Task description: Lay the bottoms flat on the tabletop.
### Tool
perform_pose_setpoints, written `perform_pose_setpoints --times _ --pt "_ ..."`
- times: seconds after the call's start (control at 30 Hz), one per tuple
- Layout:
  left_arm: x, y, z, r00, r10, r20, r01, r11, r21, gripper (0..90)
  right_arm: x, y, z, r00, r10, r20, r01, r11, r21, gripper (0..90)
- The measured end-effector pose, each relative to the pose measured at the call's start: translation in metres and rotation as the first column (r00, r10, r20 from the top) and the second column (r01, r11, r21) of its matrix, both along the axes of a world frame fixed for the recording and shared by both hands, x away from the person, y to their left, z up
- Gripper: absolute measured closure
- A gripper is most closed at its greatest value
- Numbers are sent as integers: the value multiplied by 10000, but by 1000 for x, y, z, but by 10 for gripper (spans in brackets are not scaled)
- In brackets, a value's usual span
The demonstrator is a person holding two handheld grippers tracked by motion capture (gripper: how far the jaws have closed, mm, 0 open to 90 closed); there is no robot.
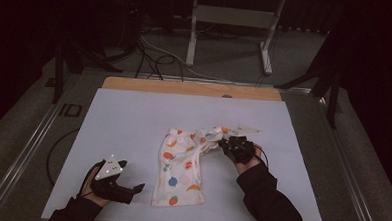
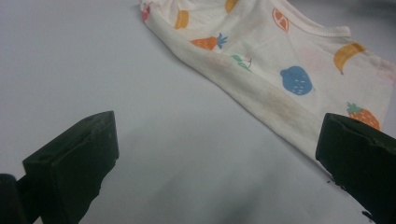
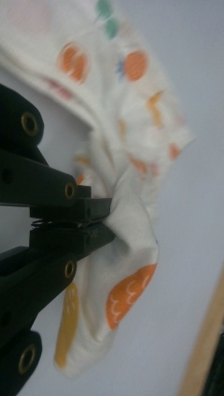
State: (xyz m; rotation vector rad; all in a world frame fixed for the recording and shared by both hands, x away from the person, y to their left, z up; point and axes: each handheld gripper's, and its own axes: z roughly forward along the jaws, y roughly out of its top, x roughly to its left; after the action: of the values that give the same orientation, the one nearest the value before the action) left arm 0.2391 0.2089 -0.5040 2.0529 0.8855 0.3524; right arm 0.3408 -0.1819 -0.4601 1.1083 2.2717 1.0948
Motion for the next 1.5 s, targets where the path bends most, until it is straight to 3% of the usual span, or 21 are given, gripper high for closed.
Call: perform_pose_setpoints --times 0.17,0.37,0.4,0.5,0.6,0.8,0.93,1.03,1.17,1.27,1.33,1.5 --pt "0 0 0 10000 -28 -19 28 10000 -14 3 17 16 12 9989 432 -207 -430 9990 106 875" --pt "0 1 0 10000 -52 -23 51 10000 -66 3 34 45 2 9922 954 -804 -940 9954 212 875" --pt "0 1 0 10000 -55 -14 55 9999 -86 3 38 51 -3 9876 1137 -1084 -1110 9933 308 874" --pt "0 1 0 10000 -60 -20 60 10000 -67 3 42 60 -11 9840 1161 -1348 -1135 9932 274 874" --pt "0 1 -1 9999 -84 -58 84 9999 -62 3 50 81 -24 9702 1615 -1804 -1594 9869 260 873" --pt "0 1 -1 9999 -96 -87 95 9999 -113 3 51 102 -28 9526 2390 -1881 -2406 9705 146 865" --pt "0 1 -2 9998 -143 -100 141 9998 -143 3 57 107 -30 9494 2263 -2178 -2296 9732 101 865" --pt "0 0 -2 9996 -206 -172 204 9997 -138 3 67 113 -31 9418 2260 -2489 -2331 9724 8 865" --pt "1 -1 -3 9994 -265 -209 263 9996 -105 3 76 123 -42 9362 2190 -2749 -2427 9685 -550 866" --pt "0 0 -3 9993 -295 -243 292 9995 -140 3 75 126 -46 9393 2241 -2599 -2497 9658 -698 861" --pt "0 0 -4 9993 -283 -238 280 9995 -142 3 72 127 -40 9351 2412 -2596 -2677 9608 -717 802" --pt "0 0 -3 9993 -278 -238 274 9995 -136 3 69 117 -23 9382 2531 -2362 -2700 9620 -416 730"
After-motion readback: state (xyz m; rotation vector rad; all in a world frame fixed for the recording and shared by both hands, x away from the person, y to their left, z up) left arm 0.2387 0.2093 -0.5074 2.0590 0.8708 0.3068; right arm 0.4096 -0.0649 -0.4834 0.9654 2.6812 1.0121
